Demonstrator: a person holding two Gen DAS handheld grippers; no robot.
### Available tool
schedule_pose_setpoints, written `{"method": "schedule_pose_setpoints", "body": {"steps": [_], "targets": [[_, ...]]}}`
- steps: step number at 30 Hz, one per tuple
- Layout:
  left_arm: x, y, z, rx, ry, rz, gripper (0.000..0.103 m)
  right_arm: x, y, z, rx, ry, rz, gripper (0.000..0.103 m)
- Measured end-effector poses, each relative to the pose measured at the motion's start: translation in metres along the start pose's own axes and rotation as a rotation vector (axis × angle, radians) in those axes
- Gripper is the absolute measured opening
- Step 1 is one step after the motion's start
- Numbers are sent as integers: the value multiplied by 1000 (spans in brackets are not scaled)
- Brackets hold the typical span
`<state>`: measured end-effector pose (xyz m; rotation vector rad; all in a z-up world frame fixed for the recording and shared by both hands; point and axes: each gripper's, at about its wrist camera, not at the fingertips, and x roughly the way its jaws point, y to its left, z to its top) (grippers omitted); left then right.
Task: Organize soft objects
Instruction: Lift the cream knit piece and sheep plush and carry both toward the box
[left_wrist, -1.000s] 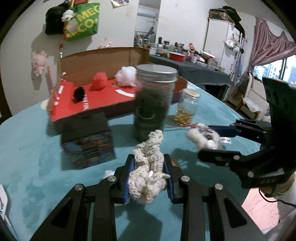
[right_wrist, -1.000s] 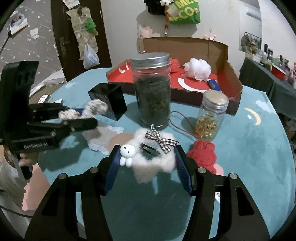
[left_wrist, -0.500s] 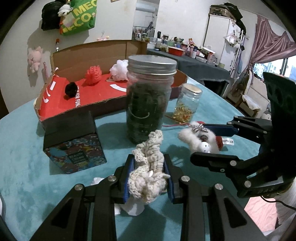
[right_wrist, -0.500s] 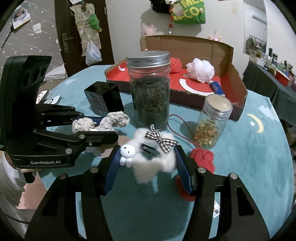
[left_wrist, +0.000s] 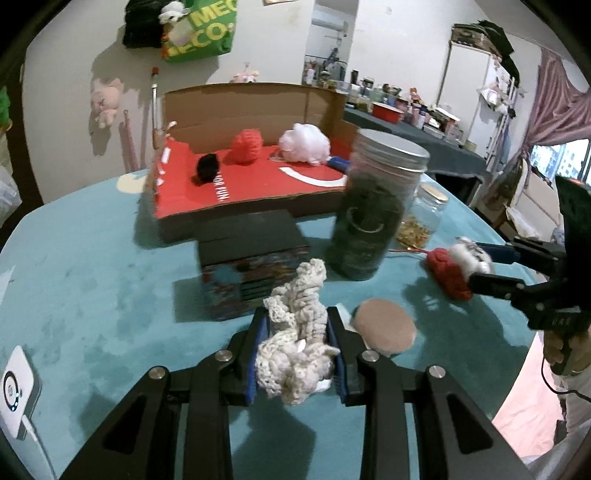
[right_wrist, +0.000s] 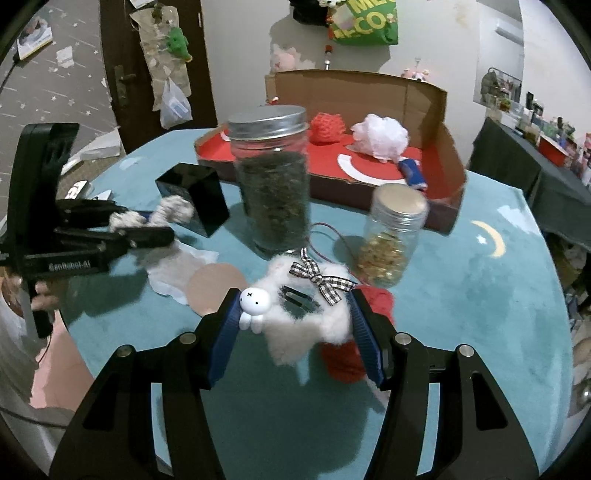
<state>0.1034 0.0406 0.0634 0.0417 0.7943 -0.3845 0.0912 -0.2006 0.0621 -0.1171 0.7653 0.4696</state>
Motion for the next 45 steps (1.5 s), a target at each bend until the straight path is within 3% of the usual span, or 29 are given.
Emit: {"method": "schedule_pose_setpoints", "body": {"steps": [14,19,32,45], "targets": [[-12,59,-18,-59,34,143,32,-21,-48,-11,73,35,-106,56],[-10,74,-14,-57,12,119,32,-20,-65,-13,89,44,-123,56],[22,85,26,122,34,69,32,5,-99,11,27,76,-122,56],[26,86,70,209,17,23,32,22,-105,42,-170,87,-183,56]]}}
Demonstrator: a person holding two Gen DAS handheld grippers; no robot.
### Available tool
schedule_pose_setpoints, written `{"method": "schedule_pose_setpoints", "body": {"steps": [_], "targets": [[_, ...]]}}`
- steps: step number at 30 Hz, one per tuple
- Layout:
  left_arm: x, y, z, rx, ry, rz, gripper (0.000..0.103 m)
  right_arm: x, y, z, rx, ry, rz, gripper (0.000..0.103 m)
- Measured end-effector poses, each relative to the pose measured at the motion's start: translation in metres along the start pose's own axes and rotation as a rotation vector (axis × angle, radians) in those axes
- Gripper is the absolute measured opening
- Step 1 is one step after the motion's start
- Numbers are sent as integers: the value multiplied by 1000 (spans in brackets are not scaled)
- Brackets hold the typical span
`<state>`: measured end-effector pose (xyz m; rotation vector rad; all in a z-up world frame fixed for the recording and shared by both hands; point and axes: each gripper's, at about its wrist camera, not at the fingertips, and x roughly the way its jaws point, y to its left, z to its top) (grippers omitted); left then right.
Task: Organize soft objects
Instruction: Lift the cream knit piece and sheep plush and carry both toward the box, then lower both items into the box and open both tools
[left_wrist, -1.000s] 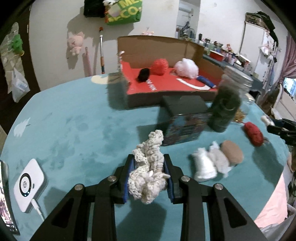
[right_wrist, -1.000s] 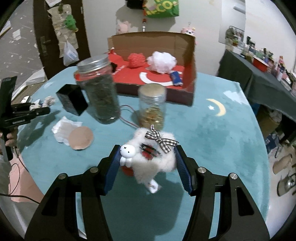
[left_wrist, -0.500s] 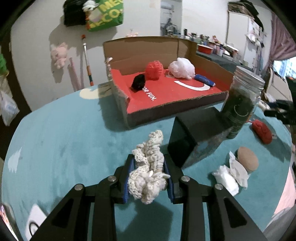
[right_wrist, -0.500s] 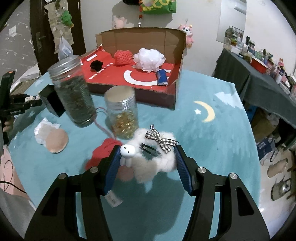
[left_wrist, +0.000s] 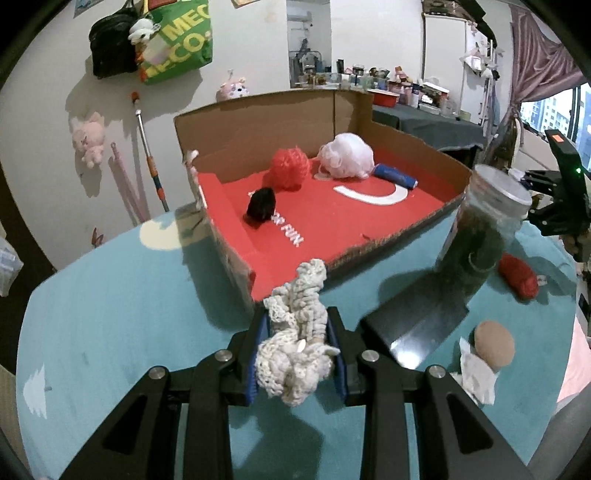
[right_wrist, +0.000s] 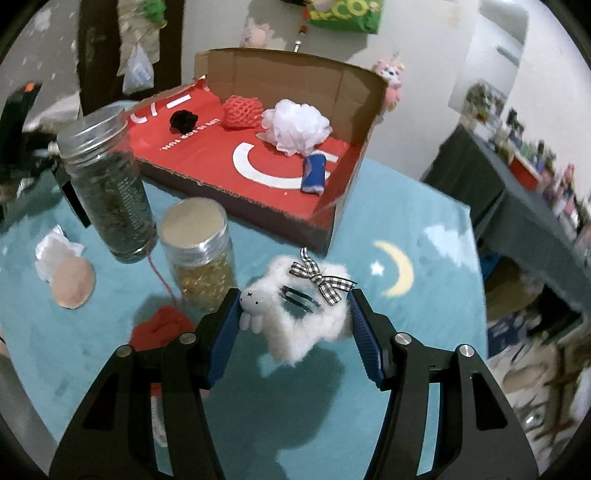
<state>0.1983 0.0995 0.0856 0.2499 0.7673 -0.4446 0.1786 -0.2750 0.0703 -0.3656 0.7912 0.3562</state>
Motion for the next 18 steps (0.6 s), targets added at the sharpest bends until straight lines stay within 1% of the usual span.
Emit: {"method": "schedule_pose_setpoints", "body": {"steps": [5,10,15,17,18], "targets": [[3,-2,19,11,-9,-17,32,0,-5,18,-39,-22,-3,56],[16,-9,45,9,18,-13,33,-2,-9,45,-62,-62,20,56],[43,-14,75,-15,76,-6,33,11,-10,78,-45,-78,93,56],[52,-17,84,-14,97,-13,33,20,-9,91,-30,-69,131,56],[61,-19,93,-12,120,-15,33,26,-9,98,-23,-61,148,56]]}}
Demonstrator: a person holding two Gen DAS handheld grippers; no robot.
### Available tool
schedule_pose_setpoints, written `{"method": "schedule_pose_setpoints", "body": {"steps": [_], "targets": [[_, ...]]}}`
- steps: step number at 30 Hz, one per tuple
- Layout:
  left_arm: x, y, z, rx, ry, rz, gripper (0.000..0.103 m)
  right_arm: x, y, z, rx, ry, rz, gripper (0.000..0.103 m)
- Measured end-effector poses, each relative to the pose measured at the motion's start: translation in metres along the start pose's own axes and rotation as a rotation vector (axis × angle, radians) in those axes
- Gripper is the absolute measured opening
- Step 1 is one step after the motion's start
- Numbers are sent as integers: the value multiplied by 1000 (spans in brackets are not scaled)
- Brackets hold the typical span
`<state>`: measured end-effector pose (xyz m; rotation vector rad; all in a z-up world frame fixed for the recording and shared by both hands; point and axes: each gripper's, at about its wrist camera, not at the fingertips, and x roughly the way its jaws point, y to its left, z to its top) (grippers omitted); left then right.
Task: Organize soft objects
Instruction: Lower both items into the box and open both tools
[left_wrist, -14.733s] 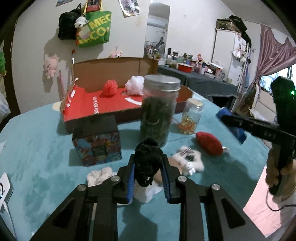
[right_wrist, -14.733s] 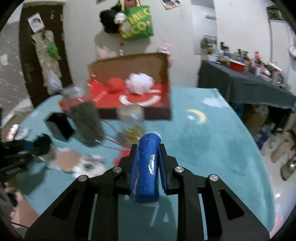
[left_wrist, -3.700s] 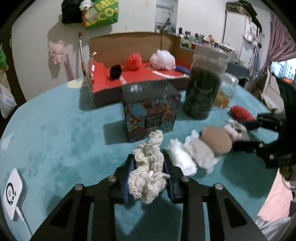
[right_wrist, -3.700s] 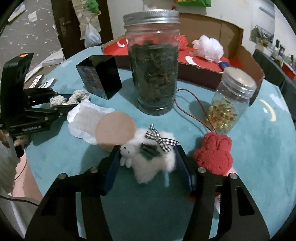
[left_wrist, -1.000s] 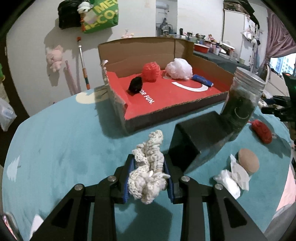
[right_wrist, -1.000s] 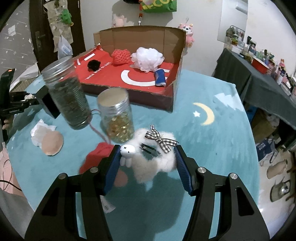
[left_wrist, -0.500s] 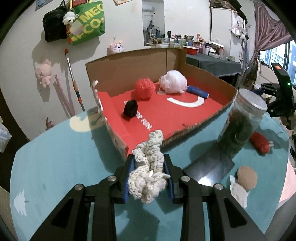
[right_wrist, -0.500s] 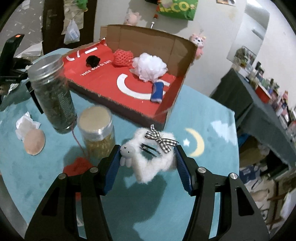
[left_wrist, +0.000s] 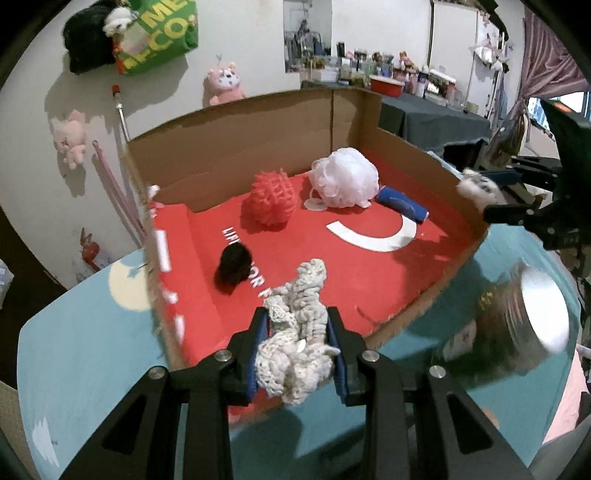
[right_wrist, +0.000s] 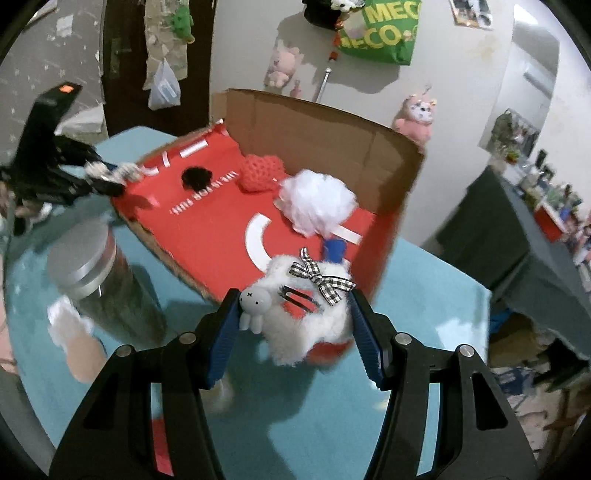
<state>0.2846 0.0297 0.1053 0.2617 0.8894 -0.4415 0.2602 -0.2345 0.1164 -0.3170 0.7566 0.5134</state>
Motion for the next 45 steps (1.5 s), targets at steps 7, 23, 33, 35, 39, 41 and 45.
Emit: {"method": "schedule_pose_setpoints", "body": {"steps": [7,23,33,35,39,41,45], "targets": [[45,-16,40,33,109,29,33,64,-7,42,92,152,104,56],[114,-21,71,115,203,77,34,157,-17,68,170,372,135,56],[123,-16,76,93,201,93,37,173,-11,71,143,380,105,57],[122,-17,76,100,194,95,37,175,-12,72,146,378,101,57],[122,-20,73,114,185,101,37,176,-11,71,149,380,103,57],[120,-24,70,112,185,101,37,178,-12,71,141,384,101,57],[124,-24,71,116,186,102,37,180,-12,71,125,388,94,57]]}}
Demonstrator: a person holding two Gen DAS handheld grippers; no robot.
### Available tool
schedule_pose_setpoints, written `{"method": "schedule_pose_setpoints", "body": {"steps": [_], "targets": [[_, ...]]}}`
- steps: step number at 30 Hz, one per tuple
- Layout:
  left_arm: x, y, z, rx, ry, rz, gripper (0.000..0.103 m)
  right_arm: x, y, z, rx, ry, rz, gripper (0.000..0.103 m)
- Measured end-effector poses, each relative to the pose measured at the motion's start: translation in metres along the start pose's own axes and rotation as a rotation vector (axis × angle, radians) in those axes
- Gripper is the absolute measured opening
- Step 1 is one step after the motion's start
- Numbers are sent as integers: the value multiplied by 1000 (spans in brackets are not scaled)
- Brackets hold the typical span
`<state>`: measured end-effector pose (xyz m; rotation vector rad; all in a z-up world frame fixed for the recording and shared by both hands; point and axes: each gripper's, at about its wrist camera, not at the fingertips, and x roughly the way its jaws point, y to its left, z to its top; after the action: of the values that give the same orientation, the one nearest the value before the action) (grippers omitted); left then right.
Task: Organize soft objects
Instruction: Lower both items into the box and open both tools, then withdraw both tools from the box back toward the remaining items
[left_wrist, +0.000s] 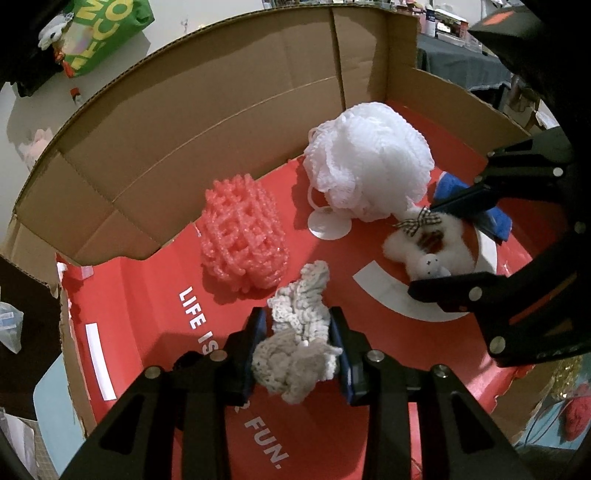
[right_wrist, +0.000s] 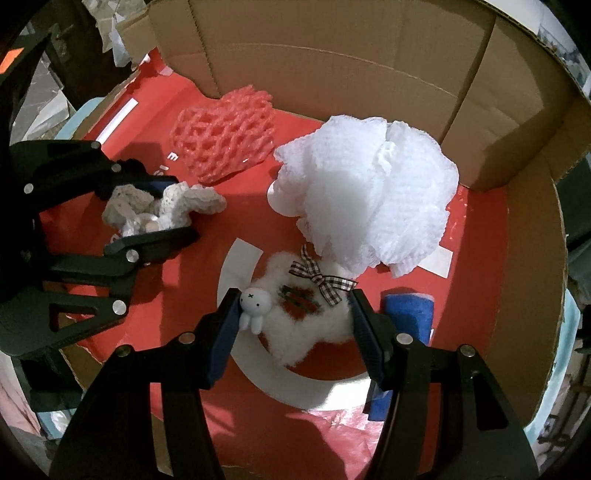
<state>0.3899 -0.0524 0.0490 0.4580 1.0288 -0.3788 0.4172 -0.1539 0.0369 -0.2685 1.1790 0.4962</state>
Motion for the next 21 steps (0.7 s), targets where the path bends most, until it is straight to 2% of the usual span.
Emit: {"method": "schedule_pose_setpoints", "body": {"steps": [4,7,13,16,21], "targets": [[0,0,2,-5,5,-18,47,0,4,0,-1,2,2,57],[-2,-3,2,7,0,-12,48,8,10,5,-8,-1,-1,58],[-13,-3,-6,-4,-13,-19,50,-1,11,-3,-9,-17,-2,60],[-26,-3,-11,-8,-39,-8,55,-7,14,-5,-20,-28,-15,64],[-57,-3,-21,-37,-76,-19,58,-25,17,-11,-2,-52,-7,64]]}}
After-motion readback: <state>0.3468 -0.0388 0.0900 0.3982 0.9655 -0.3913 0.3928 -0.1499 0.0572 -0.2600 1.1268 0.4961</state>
